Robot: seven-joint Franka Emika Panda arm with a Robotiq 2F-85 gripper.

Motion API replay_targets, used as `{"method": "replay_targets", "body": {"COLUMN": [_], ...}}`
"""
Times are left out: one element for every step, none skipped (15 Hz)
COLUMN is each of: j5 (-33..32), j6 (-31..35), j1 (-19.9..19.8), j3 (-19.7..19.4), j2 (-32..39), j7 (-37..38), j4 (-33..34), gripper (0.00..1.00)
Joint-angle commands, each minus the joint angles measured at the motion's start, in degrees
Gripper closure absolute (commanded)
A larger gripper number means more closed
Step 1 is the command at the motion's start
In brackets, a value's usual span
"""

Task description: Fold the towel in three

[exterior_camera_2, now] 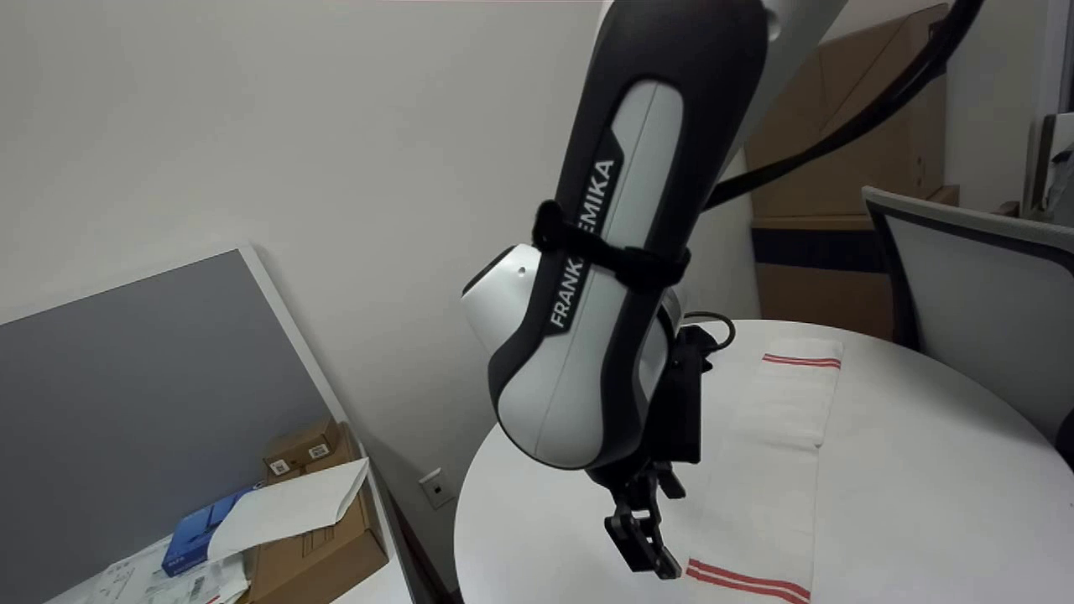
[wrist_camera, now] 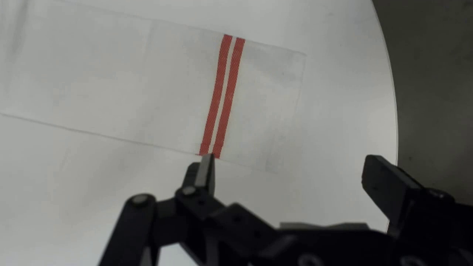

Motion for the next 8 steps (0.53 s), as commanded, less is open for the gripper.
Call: {"method": "replay_targets", "body": {"j5": [2.0, 1.9, 1.7, 1.5, 1.4, 1.2, 0.4, 0.2], "j6": [6.4, 7.5, 8.2, 8.9, 9.5, 9.9, 10.1, 10.6], "j1": [-0.7, -0.7, -0.5, -0.3, -0.1, 0.3, 1.1, 1.5], "j3": [-1.2, -1.6, -2.0, -2.4, -2.7, -2.8, -3.0, -3.0], "j2": [2.3, 2.8, 3.7, 4.5, 5.3, 6.2, 7.2, 8.0], "j7": [0.8, 1.4, 1.7, 2.1, 2.4, 2.9, 3.6, 3.8], "j4": [-0.9, -1.1, -1.1, -1.3, -1.3, -1.2, -0.8, -0.5], "gripper": [0.00, 0.00, 0.00, 0.00, 0.00, 0.00, 0.00, 0.00]}}
